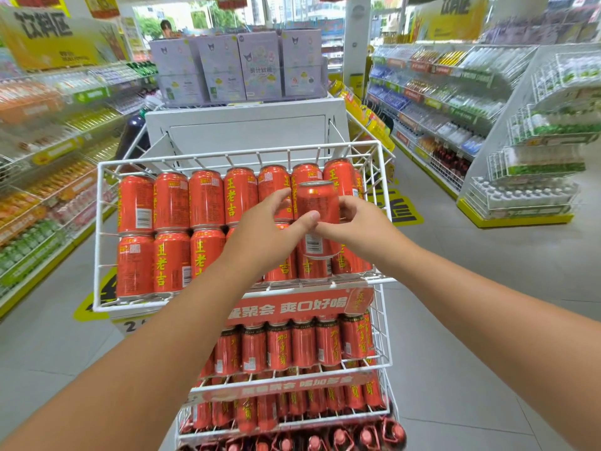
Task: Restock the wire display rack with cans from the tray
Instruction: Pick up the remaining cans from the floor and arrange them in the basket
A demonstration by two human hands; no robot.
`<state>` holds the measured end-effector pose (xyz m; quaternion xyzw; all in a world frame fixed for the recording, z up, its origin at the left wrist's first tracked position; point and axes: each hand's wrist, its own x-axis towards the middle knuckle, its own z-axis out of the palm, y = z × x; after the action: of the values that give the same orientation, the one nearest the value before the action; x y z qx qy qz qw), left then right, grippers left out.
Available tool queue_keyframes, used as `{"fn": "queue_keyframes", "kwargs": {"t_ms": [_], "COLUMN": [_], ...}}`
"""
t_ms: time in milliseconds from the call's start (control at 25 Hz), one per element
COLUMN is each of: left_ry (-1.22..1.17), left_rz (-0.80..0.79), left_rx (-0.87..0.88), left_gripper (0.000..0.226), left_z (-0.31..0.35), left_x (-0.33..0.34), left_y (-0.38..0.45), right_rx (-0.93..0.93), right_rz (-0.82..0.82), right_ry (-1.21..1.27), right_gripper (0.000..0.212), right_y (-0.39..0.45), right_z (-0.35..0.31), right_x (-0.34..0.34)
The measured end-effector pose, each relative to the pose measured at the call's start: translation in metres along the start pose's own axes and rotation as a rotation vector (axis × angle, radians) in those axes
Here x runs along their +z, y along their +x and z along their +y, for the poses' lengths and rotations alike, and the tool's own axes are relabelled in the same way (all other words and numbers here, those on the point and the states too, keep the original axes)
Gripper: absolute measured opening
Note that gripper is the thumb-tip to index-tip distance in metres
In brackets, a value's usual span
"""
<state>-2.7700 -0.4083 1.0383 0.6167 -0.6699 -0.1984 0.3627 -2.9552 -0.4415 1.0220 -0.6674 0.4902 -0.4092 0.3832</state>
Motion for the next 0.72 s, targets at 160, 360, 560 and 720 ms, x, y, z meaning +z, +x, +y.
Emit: {"fn": "queue_keyframes", "kwargs": {"t_ms": [160, 360, 560, 720], "left_ry": [0.482, 0.669, 0.765, 0.759], "left_rz": [0.000, 0.028, 0.049, 0.054], "left_rx": [0.146, 0.157, 0.167, 0.152], "left_gripper": [0.080, 0.078, 0.079, 0.078], "left_z": [-0.029, -0.057, -0.068, -0.071], "left_x": [-0.010, -0.011, -0.008, -0.007], "left_y": [-0.014, -0.022, -0.023, -0.027], "right_rx": [0.099, 0.197, 0.270, 0.304], "right_rz": [0.049, 0.065, 0.105, 0.144], "right_ry": [0.034, 0.024, 0.001, -0.037], "right_gripper": [0.051, 0.045, 0.082, 0.104], "right_y": [-0.003, -0.008, -0.010, -0.012], "right_z": [0.003, 0.005, 0.006, 0.007], "right_x": [-0.012, -0.019, -0.013, -0.006]}}
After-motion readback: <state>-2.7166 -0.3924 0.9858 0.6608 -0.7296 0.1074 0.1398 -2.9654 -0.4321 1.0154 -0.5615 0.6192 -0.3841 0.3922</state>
